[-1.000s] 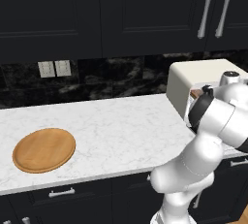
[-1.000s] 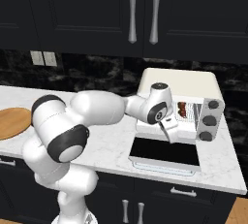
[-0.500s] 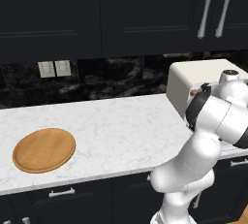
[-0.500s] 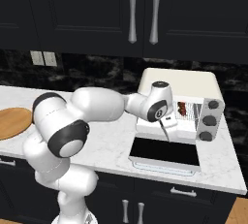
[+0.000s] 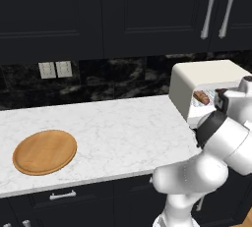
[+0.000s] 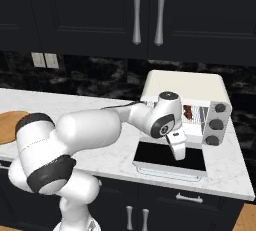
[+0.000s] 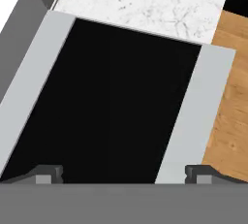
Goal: Pick up the kebab skewer and baguette bread, and place them inside the toaster oven. Close the toaster oven door and start by setting the timer.
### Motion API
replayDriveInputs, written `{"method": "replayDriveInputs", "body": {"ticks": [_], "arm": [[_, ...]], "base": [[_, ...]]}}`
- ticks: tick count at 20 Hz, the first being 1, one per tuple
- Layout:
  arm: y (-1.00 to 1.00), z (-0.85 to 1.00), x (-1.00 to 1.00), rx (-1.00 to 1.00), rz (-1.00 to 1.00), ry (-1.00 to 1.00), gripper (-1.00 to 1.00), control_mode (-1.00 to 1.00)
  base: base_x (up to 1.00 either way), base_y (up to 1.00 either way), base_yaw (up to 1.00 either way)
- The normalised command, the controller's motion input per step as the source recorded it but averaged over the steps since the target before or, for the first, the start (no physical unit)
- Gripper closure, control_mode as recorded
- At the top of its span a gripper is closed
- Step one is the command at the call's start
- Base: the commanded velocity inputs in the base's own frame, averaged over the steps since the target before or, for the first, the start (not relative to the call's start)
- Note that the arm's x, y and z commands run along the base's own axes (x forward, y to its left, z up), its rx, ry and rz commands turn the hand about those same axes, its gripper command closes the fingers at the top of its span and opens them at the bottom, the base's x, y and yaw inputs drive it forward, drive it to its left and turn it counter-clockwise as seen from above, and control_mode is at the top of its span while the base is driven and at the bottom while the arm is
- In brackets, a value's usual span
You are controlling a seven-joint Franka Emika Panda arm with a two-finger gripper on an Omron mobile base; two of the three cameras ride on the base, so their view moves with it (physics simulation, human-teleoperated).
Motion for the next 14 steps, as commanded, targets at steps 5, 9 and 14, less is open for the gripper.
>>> {"method": "replayDriveInputs", "body": {"ticks": [5, 9, 14], "arm": [[0.01, 0.11, -0.97, -0.01, 0.3, 0.0, -1.0, -1.0], [0.08, 0.0, -0.86, -0.01, 0.42, 0.03, -1.0, -1.0], [0.52, -0.02, -0.29, 0.0, 0.39, 0.11, -1.0, -1.0]], "base": [[0.0, 0.0, 0.0], [0.0, 0.0, 0.0], [0.0, 0.0, 0.0]]}}
